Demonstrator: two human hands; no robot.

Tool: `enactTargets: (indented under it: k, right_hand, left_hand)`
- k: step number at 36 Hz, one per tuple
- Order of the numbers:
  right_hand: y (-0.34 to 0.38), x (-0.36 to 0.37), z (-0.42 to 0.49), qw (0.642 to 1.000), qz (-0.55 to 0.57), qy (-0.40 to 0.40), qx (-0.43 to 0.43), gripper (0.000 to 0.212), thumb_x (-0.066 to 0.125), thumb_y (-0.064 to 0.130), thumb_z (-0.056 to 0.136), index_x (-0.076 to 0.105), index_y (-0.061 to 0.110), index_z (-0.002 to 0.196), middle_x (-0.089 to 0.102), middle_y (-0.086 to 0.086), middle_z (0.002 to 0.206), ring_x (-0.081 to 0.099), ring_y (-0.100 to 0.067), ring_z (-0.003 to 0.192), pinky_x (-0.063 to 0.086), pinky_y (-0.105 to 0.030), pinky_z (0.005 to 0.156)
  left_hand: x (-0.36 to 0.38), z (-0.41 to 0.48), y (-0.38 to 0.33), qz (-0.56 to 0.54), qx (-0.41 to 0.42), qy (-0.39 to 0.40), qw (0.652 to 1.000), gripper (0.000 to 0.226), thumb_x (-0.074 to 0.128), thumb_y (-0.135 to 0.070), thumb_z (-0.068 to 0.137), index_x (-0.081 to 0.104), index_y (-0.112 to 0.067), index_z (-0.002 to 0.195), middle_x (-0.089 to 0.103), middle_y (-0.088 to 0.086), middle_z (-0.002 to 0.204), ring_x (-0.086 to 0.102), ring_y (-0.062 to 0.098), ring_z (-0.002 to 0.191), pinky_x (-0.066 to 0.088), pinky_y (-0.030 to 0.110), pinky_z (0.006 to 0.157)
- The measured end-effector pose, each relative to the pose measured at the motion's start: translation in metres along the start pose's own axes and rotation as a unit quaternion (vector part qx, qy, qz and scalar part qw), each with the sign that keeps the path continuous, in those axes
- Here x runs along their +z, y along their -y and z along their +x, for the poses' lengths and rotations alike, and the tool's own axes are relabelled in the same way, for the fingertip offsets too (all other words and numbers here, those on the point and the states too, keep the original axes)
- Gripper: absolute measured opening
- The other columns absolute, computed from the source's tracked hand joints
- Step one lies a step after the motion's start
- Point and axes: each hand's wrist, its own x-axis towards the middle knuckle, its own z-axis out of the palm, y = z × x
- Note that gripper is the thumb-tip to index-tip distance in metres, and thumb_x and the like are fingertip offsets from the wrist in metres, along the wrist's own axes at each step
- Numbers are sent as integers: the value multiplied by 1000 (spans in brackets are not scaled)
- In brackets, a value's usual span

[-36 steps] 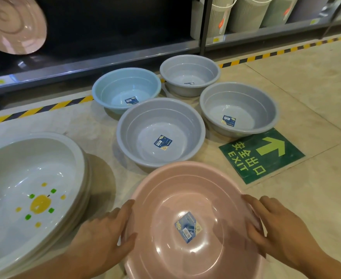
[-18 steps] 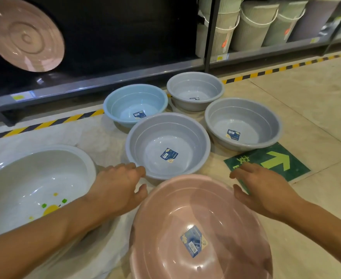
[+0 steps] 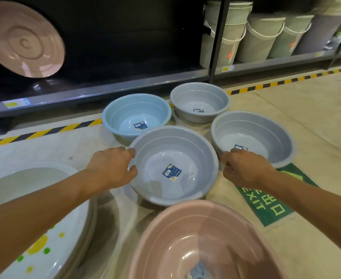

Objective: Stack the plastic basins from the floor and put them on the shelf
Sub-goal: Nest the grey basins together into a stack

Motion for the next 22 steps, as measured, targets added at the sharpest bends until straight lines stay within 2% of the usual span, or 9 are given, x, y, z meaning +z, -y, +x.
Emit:
enactTargets:
  k: [5,12,17,22]
  right_hand:
    - [-3,14,39,1000,-3,16,16,31,45,35,92,54,22,118,57,-4,109,59,-30,103,51,-41,77]
    - [-1,33,78,997,-10,57,47,49,56,39,89,45,23,134,58,-8,122,59,-34,110,53,-47,86]
    - [-1,59,88,994,30,61,81,59,52,40,90,32,24,143,57,-15,130,58,-40,114,50,-48,91]
    - [-2,82,91,990,112,39,83,68,57,33,89,27,21,149,63,-21,121,59,-41,109,50,-47,93]
  left_hand:
    - [22,25,7,6,-7,-2,1000,48,44,-53,97,46,-27,137,63,1,121,63,24,106,54,38,86]
    - [54,50,13,-19,-45,41,998,51,47,-49,96,42,-22,140,60,5,121,61,29,110,52,41,90]
    - [76,55,14,-43,-78,72,993,60,44,-50,98,26,-24,149,59,9,121,61,29,110,49,43,92]
    - [96,52,18,-173,-105,74,976,65,48,-43,98,19,-23,153,64,14,125,61,35,112,48,47,101]
